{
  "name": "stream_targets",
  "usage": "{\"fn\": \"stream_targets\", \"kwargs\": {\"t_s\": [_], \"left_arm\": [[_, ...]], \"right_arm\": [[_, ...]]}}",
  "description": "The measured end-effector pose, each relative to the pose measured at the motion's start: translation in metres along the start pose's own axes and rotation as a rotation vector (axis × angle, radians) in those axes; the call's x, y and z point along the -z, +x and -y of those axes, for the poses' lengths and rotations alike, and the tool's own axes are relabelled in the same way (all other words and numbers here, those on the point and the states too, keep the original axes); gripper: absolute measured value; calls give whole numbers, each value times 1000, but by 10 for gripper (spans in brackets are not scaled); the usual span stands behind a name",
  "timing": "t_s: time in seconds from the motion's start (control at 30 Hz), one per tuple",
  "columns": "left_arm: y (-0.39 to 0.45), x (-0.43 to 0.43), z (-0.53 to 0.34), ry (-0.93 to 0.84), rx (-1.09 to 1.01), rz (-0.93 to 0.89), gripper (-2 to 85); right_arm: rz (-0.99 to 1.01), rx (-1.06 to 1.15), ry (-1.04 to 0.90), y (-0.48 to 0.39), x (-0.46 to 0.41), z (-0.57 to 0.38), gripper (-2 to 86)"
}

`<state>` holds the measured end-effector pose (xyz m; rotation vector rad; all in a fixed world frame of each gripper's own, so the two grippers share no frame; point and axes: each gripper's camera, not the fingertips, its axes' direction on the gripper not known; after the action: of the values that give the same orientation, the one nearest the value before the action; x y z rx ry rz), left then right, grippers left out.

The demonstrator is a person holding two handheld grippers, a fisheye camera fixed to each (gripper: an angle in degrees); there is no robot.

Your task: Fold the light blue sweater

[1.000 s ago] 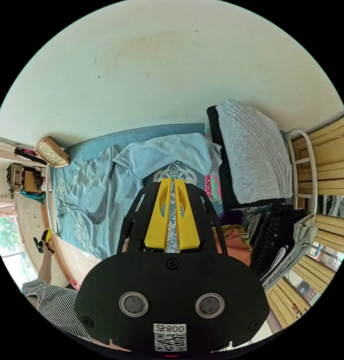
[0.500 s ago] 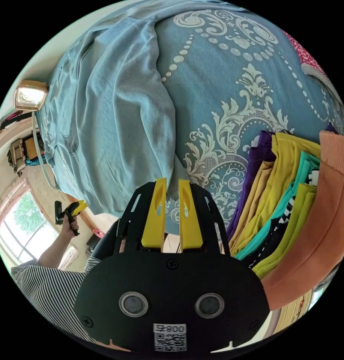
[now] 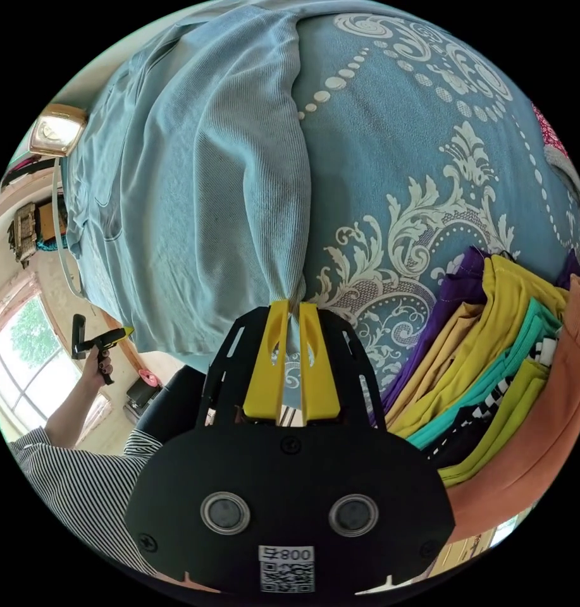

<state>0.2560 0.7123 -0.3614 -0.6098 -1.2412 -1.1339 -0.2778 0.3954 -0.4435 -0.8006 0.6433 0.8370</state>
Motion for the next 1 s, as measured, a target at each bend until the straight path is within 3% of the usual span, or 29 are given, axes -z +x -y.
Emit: {"fn": "stream_targets", "kwargs": {"t_s": [0.2, 0.47, 0.6, 0.8, 1.0], "left_arm": [[4, 23, -40, 52, -23, -77, 17], [38, 41, -94, 25, -93, -30, 16], [41, 22, -106, -37, -52, 22, 17], [40, -39, -95, -43, 124, 6, 22], [89, -47, -105, -76, 78, 131, 23]], "right_arm": [[138, 14, 9, 22, 29, -62, 26], [209, 42, -44, 33, 64, -136, 21], [181, 31, -135, 33, 33, -162, 21], [289, -194, -153, 80, -57, -144, 23], [187, -143, -184, 60, -63, -131, 22]]}}
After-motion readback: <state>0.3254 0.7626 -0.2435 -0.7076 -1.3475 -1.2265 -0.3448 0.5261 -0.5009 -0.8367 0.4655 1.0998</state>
